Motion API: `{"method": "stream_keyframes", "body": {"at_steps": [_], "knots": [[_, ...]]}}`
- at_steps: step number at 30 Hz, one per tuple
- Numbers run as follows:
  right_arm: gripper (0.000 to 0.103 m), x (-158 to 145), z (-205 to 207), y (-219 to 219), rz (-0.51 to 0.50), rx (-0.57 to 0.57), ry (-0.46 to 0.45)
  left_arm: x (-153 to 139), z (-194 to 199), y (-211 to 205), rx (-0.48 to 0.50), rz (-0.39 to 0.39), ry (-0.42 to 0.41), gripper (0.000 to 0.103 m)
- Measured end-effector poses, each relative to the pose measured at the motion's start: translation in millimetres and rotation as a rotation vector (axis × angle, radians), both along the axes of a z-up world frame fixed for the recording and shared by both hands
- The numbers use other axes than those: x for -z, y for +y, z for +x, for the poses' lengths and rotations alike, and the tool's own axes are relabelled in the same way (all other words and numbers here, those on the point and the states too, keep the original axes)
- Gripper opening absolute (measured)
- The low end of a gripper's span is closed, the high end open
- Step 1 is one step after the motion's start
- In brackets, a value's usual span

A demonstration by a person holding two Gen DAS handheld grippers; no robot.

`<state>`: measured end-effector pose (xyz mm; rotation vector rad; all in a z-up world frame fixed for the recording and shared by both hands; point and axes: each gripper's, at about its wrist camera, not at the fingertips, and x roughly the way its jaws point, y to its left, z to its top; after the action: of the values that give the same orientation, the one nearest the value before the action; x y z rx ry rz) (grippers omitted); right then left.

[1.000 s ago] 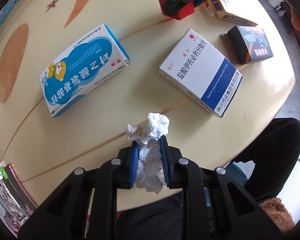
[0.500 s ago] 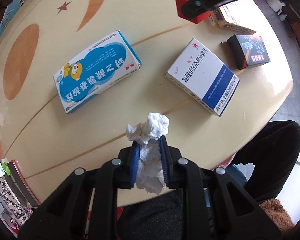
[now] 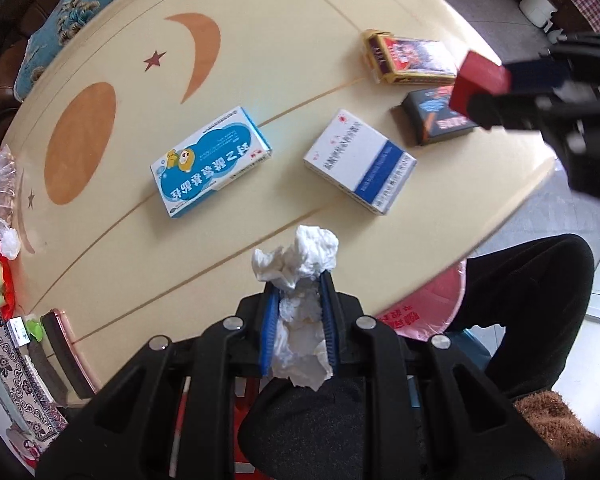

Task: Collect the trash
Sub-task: 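Carry the tissue and red cube with both tools over the pink wastebasket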

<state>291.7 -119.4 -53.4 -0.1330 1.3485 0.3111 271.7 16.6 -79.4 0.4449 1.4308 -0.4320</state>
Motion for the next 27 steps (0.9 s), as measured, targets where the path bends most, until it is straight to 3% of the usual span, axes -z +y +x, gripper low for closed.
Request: {"method": "stream_keyframes", "body": {"at_steps": [6, 12, 27], "knots": [[0.031, -14.4, -54.8, -1.1, 0.005, -0.043, -0.029, -17.8, -34.8, -12.5, 0.041, 0.0, -0.036, 0.021], [0.031, -5.4, -97.6, -0.5, 0.007, -0.067, -0.023, -20.7, -68.3, -17.2, 0.075, -0.03, -0.04, 0.021], [0.031, 36.6, -165.7, 15.9, 0.024, -0.12, 0.025, 38.8, -116.0, -24.6, 0.109, -0.065, 0.035, 0.021]]}}
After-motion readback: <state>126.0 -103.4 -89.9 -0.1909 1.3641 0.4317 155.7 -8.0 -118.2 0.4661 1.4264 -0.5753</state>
